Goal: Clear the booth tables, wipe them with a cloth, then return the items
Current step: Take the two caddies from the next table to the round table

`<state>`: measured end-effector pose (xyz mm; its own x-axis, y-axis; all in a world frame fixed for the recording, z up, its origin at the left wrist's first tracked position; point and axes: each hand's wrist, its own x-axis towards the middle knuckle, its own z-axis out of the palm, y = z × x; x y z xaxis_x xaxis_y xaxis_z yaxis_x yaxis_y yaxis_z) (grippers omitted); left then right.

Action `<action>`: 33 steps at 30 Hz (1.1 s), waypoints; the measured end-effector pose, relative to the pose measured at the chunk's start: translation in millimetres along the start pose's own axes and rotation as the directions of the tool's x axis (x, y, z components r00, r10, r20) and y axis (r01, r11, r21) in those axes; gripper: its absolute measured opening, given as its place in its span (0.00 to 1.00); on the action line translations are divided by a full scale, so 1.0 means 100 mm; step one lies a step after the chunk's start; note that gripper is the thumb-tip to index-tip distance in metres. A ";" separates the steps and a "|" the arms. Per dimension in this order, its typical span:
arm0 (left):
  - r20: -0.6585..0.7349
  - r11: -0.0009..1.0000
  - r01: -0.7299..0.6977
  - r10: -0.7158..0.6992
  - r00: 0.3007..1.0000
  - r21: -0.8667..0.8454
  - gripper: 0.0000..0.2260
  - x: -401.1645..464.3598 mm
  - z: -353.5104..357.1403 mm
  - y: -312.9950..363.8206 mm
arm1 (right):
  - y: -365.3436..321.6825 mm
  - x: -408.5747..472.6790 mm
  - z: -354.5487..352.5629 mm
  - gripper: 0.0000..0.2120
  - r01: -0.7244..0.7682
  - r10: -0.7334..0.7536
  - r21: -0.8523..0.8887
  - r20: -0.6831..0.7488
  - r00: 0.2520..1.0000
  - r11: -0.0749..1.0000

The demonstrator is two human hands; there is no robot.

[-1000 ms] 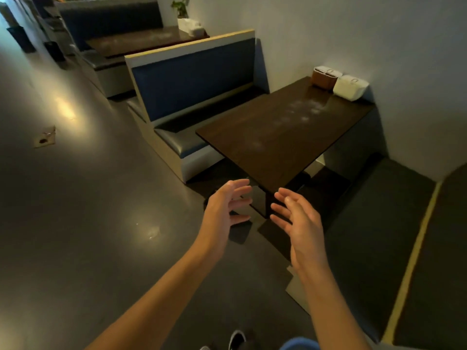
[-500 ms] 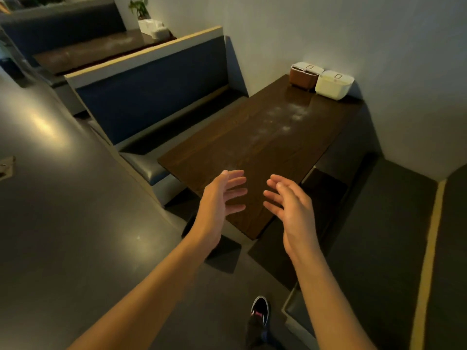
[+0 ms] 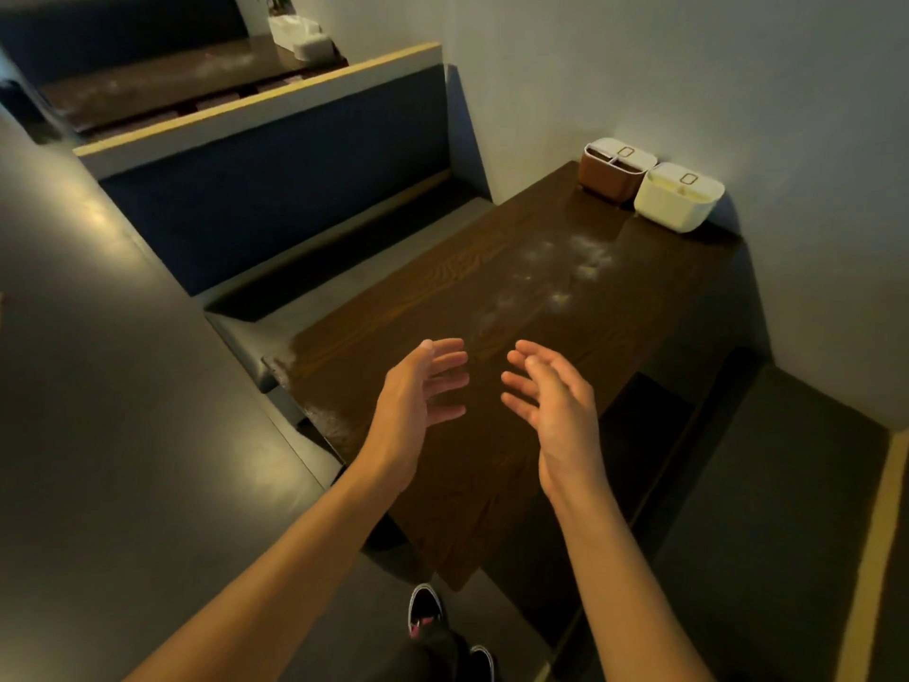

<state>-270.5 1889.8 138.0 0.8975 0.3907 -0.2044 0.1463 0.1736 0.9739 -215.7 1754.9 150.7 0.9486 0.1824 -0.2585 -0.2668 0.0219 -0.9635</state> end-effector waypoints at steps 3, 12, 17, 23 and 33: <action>-0.018 0.999 -0.022 0.021 1.000 -0.026 0.21 0.34 -0.04 0.09 | -0.10 0.30 0.11 0.09 0.014 -0.014 -0.008 0.024 1.000 1.000; -0.023 0.997 -0.025 0.024 0.999 -0.070 0.21 1.29 0.08 0.17 | -0.27 1.27 0.29 0.09 0.005 -0.004 -0.037 0.034 0.999 0.999; -0.099 0.996 0.001 -0.010 0.995 -0.087 0.22 1.67 0.16 0.05 | -0.26 1.76 0.41 0.09 -0.027 0.034 -0.059 0.125 0.992 0.998; -0.281 0.988 0.006 -0.049 0.958 -0.153 0.23 2.31 0.51 -0.10 | -0.23 2.60 0.19 0.09 -0.068 0.099 -0.124 0.258 0.961 0.990; -0.422 0.962 0.063 -0.175 0.890 -0.267 0.19 3.35 1.82 -0.22 | -0.51 4.13 -0.76 0.09 -0.105 0.168 -0.213 0.303 0.938 0.971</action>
<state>103.0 1852.0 66.0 0.5972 0.6986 -0.3940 0.0856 0.4329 0.8973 202.5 1754.0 87.9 0.7935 0.4728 -0.3833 -0.3223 -0.2077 -0.9236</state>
